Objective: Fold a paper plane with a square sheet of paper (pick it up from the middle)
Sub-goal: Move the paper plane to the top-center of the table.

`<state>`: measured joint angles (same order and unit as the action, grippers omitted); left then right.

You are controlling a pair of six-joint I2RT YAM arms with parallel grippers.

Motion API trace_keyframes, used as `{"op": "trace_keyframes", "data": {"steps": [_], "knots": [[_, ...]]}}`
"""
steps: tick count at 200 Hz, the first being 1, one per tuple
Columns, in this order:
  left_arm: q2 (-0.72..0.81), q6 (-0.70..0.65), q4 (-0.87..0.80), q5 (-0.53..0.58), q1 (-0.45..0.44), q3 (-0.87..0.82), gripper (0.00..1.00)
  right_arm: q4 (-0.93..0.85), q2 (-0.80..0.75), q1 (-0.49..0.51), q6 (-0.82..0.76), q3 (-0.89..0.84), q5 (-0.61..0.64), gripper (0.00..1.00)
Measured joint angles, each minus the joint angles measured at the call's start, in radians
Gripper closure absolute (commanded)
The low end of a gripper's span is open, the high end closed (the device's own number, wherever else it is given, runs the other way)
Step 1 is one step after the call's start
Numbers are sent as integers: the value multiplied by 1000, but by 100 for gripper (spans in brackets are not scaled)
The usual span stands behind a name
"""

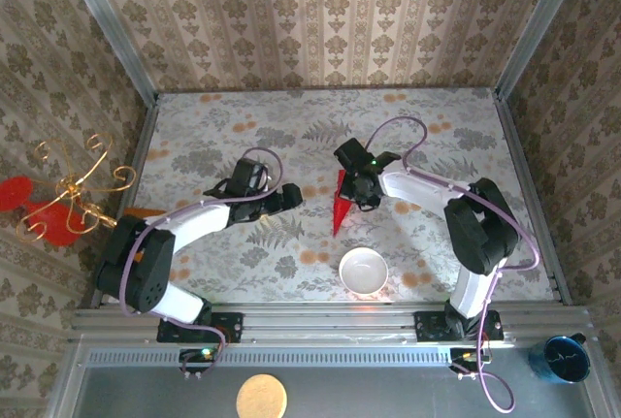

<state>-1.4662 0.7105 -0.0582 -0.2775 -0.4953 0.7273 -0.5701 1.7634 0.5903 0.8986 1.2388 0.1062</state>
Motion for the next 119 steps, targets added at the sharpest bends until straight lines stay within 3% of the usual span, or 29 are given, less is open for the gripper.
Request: {"op": "trace_keyframes", "data": {"steps": [25,63,119], "knots": [[21,0,0,-22,20,-1,0,86,-53,-17,-100,0,-64,100],[68,0,-1,-38,49,-1,0,283,-76,-60,-218,-32,-272,99],[78,17,13,-42,65,-1,7,489,1,-98,-271,-105,-550,98]]}}
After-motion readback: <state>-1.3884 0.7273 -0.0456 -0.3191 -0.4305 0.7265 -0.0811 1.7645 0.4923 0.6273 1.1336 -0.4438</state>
